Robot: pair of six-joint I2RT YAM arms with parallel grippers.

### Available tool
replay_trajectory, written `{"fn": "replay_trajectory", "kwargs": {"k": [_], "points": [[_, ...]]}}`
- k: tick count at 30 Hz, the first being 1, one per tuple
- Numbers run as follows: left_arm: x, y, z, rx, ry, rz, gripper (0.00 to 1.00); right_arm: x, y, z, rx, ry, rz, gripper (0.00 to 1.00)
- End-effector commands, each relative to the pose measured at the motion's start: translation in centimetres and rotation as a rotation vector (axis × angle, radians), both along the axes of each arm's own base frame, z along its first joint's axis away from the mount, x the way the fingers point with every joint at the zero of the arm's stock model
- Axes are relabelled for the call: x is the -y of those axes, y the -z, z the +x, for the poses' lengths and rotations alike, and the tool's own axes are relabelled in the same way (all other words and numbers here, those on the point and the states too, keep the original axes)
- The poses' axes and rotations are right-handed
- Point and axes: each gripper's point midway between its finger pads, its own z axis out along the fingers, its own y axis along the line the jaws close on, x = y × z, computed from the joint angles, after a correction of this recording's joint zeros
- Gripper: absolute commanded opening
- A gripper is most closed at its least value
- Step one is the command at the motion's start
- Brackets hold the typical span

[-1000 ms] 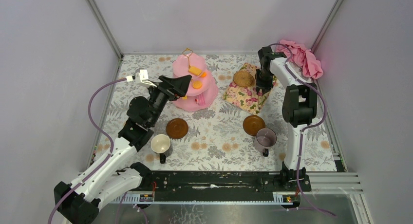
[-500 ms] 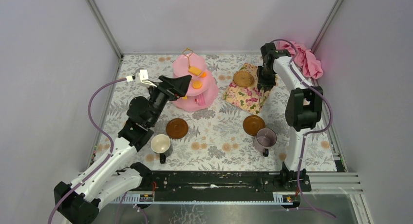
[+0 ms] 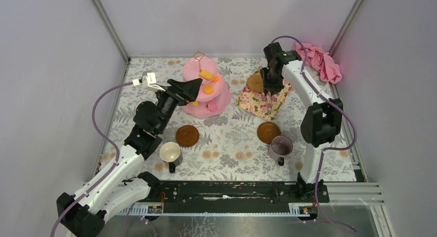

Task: Serve the afternoon tea
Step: Pick up the desert from the tray.

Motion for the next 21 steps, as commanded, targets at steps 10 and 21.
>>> {"fn": "replay_trajectory", "kwargs": {"k": [10,21], "points": [[-2.3,-3.0,0.2,0.056,-0.089,0.019,1.00,-5.8,-9.1,-4.2,0.181,-0.111,0.014,0.00],[-3.6,-3.4,0.0,0.039,-0.117,0.025,1.00,-11.7,-14.2,-7.9,0.267,-0.202,0.052,0.00]]}}
